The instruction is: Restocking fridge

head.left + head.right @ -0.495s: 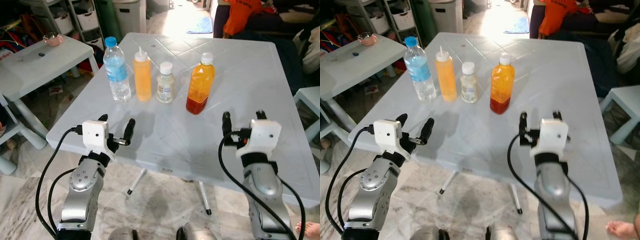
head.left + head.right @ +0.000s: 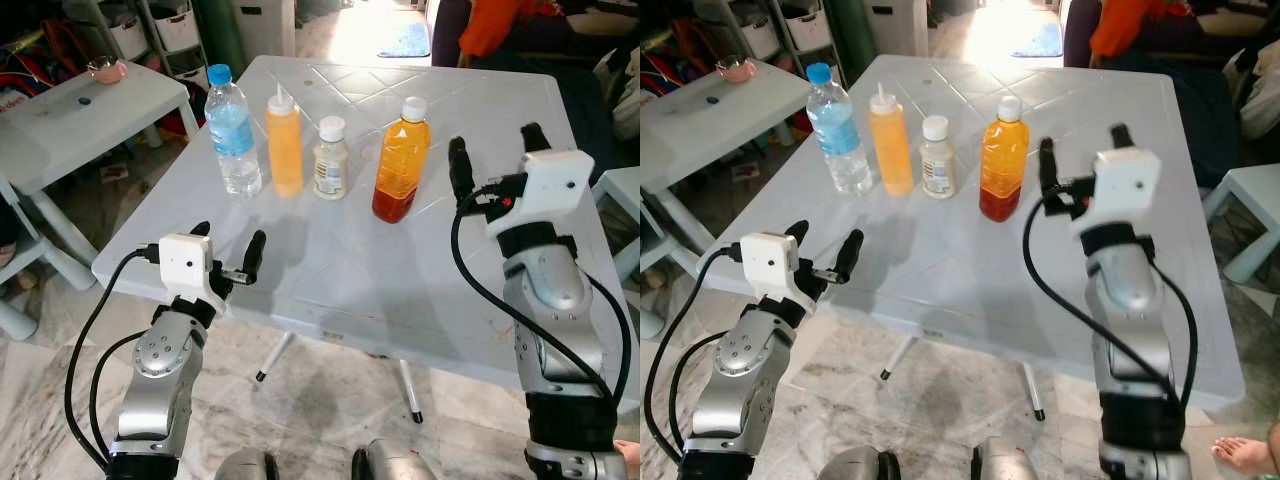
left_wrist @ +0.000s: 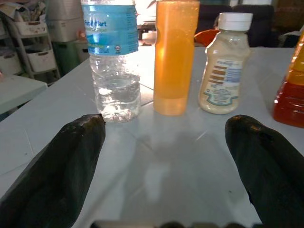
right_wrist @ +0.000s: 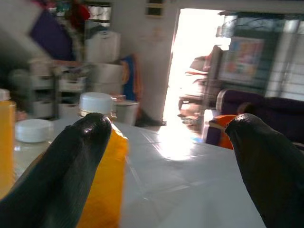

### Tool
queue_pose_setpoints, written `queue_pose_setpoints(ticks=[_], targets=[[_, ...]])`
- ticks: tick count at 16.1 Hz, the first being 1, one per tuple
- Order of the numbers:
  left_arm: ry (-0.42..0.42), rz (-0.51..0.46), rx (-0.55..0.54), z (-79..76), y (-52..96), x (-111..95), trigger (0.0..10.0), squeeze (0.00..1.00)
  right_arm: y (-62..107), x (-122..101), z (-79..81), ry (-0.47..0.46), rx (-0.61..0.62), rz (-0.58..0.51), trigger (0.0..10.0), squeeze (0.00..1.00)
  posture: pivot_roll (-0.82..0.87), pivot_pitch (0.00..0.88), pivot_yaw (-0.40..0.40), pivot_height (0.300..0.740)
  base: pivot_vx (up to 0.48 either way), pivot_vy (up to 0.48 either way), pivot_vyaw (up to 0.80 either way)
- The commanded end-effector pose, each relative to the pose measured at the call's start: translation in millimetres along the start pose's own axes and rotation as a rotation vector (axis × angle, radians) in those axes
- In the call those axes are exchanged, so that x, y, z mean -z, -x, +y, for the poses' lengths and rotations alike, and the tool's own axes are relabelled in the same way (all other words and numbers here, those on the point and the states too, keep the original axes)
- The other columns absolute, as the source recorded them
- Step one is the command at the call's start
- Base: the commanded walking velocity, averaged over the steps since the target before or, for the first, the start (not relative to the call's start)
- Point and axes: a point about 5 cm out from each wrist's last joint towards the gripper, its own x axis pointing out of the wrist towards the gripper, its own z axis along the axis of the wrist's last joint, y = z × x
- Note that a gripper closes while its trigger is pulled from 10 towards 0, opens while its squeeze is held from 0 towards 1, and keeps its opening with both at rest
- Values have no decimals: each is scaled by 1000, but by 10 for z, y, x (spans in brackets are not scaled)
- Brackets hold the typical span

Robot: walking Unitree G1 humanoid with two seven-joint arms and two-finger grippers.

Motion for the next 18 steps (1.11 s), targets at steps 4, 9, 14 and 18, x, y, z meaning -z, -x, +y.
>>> queue_pose_setpoints(ticks=[4, 9, 14, 18], targets=[[-27, 0, 0, 30, 10, -59, 10000, 0, -263, -24, 117, -64, -124, 2, 10000, 0, -60, 118, 59, 740, 0, 0, 0], [-62, 5, -5, 93, 55, -123, 10000, 0, -615, -47, 276, -57, -213, 14, 10000, 0, 6, 131, 67, 740, 0, 0, 0], [-72, 15, 0, 104, 68, -156, 10000, 0, -747, -65, 389, -30, -233, 34, 0, 0, 18, 133, 70, 740, 0, 0, 0], [-69, 28, 9, 93, 70, -150, 10000, 0, -725, -45, 340, 11, -193, 64, 0, 0, 11, 138, 72, 740, 0, 0, 0]])
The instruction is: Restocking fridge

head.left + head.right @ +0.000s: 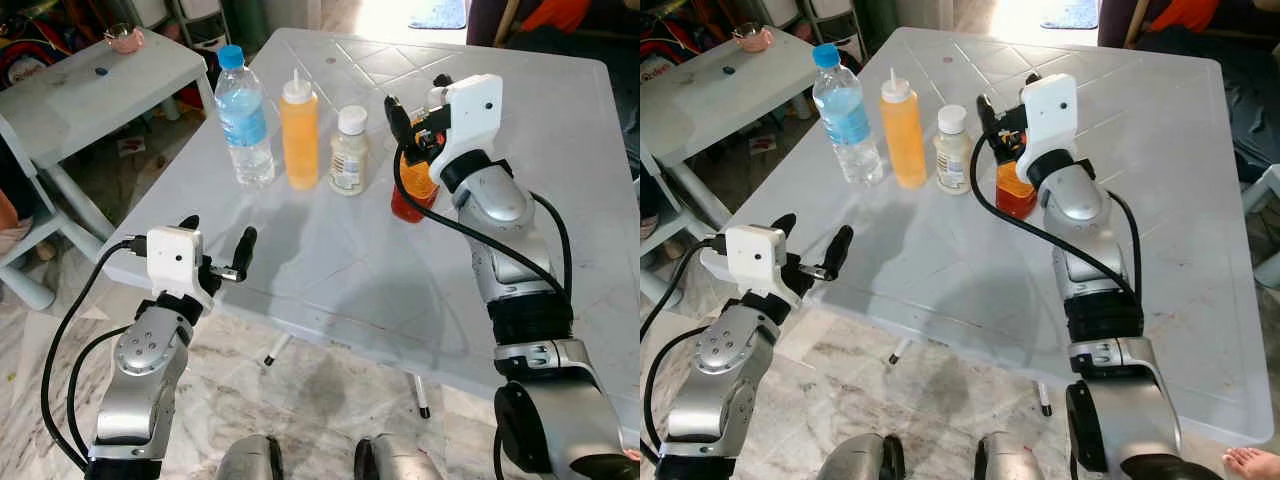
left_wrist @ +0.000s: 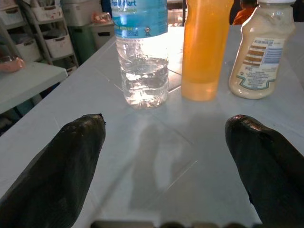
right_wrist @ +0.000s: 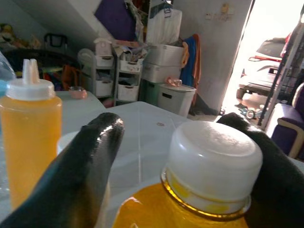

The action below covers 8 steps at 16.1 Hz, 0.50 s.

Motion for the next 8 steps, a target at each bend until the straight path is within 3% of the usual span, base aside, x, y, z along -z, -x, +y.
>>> queue_pose_setpoints(ticks=[1, 8], targets=[[-16, 2, 4, 17, 15, -22, 10000, 0, -7, -8, 33, 8, -6, 15, 0, 0, 9, 138, 70, 740, 0, 0, 0], [-31, 20, 45, -16, -32, -30, 10000, 0, 24, 2, 36, 4, 10, 79, 0, 0, 6, 147, 68, 740, 0, 0, 0]])
